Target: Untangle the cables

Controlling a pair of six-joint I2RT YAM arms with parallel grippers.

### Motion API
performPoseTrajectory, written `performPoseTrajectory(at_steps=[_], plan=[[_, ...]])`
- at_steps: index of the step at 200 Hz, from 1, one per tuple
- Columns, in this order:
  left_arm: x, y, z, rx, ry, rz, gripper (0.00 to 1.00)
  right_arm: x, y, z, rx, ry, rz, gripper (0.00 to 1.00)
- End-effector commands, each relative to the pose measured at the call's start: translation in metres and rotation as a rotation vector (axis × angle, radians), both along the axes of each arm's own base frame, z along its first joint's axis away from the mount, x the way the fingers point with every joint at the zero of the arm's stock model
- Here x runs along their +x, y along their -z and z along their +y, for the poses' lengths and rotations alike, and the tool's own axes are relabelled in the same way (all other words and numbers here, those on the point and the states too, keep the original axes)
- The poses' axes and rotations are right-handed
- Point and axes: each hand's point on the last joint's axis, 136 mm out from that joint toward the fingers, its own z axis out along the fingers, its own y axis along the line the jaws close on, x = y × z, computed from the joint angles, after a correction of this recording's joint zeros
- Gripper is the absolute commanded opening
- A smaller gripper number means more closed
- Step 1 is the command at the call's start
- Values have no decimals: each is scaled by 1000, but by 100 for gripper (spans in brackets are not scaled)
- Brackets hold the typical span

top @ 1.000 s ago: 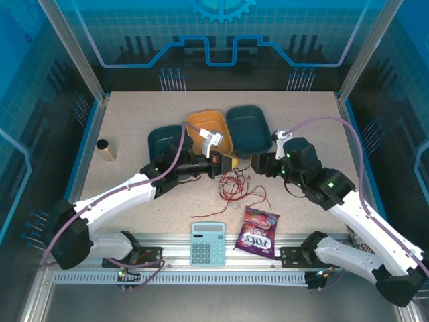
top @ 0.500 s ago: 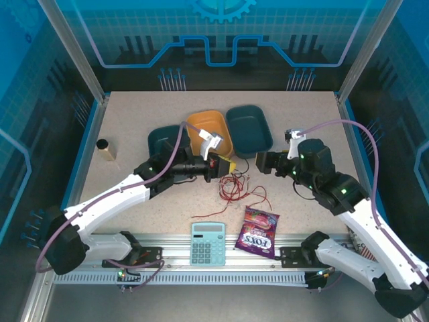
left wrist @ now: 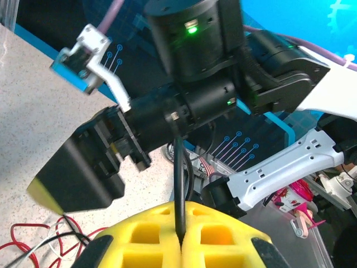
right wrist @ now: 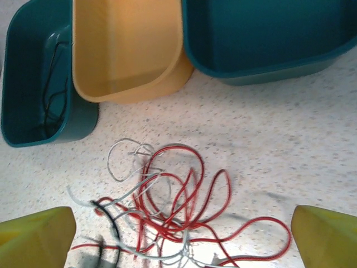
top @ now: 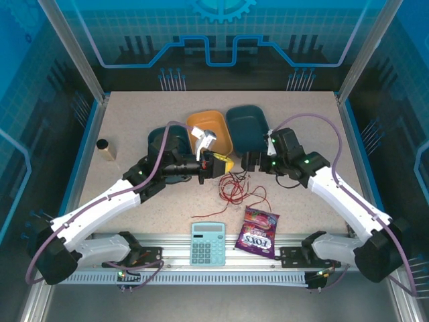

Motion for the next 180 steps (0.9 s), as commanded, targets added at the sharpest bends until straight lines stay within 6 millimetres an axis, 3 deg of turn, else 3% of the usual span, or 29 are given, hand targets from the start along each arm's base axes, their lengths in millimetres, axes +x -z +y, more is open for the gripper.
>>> performPoseTrajectory(at_steps=[1,50,97,138,180], plan=[[-8,-32,2,-71,21,-104,0,4,4,13,72,-21,32,100],[-2,-73,0,-104,4,-211,0,4,23,1,26,31,68,100],[-4,-100,6,-155,-18,-269,0,-5,41,-9,11,51,103,100],[2,-109,15,-151,-98,-292,0,-10,62,-14,-6,70,146,100],[37,-96,49,-52,-349,-229,0,-9,57,-22,-12,90,123,100]])
